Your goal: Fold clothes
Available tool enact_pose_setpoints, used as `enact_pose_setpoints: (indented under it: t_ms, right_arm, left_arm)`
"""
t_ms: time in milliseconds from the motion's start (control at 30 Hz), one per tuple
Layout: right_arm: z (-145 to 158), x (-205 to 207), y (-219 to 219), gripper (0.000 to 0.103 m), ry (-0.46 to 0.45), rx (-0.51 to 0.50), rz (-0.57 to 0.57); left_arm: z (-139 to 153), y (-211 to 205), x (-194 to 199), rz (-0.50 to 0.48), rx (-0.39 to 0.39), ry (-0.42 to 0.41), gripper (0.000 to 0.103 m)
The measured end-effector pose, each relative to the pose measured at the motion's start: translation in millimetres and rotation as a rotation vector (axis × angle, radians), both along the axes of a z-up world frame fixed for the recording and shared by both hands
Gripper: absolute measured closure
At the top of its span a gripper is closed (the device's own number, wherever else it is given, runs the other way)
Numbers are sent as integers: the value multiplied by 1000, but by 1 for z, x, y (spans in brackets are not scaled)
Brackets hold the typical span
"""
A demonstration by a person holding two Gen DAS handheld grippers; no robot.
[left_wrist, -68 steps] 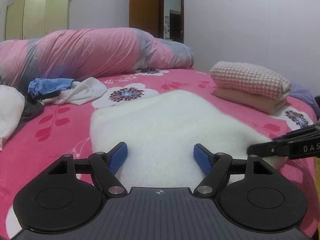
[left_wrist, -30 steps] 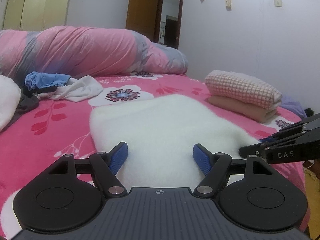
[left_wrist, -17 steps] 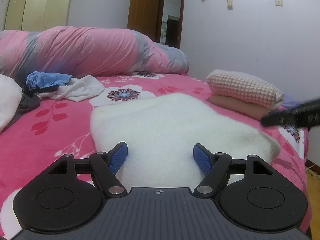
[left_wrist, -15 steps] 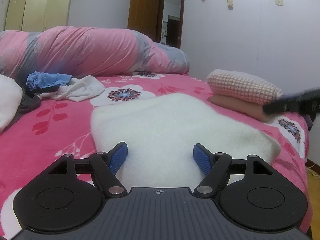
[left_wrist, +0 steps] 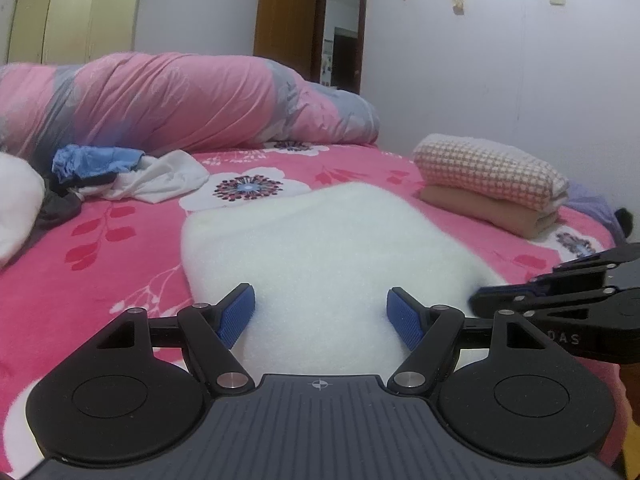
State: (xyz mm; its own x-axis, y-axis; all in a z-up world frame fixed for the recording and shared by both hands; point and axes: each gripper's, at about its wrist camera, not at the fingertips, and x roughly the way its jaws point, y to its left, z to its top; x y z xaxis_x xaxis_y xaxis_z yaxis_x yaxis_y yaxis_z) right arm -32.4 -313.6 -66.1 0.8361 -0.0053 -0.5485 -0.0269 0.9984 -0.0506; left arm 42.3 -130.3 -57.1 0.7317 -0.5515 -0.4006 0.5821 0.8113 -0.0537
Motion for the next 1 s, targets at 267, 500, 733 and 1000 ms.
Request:
enact_pose_setpoints:
  t_ms: [267,500,733,1000]
  right_arm:
    - [-1,-1,2,100,-5,9,-12]
    - [1,-1,-3,99,9,53,-30]
    - [1,-1,-5,99,13,70,-36]
    - [1,-1,-6,99,15,72,-34]
  left_arm:
    - [0,0,1,0,-7,13,30]
    - [3,-1,3,3,2,33,29]
    - [4,0,3,4,3,41,29]
    - [5,0,3,8,6,46,29]
